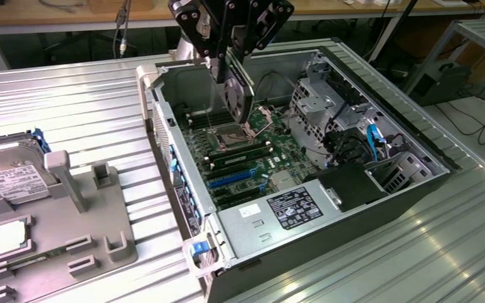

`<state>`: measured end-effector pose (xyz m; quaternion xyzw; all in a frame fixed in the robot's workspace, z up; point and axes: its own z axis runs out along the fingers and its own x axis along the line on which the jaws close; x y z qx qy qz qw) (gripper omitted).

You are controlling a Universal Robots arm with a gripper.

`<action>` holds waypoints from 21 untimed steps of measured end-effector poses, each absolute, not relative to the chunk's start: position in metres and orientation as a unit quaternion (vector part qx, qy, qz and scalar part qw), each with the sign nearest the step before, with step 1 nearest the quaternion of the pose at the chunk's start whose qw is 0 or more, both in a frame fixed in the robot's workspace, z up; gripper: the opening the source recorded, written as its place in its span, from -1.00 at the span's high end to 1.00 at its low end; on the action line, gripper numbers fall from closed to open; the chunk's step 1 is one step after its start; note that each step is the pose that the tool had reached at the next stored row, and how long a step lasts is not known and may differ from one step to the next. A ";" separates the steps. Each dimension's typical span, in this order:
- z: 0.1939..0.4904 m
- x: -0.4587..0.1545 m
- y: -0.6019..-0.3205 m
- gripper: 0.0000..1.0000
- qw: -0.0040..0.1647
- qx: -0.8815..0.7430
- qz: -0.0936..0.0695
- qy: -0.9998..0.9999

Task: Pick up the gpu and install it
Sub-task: 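Pick up the gpu and move the gpu toward the slot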

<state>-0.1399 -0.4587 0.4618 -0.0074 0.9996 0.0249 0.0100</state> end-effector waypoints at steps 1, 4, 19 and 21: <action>0.462 -0.138 -0.459 0.44 0.010 -0.007 0.025 1.000; 0.462 -0.133 -0.459 0.44 0.010 -0.007 0.025 1.000; 0.462 -0.105 -0.459 0.44 0.010 -0.007 0.025 1.000; 0.462 -0.099 -0.459 0.44 0.010 -0.007 0.025 1.000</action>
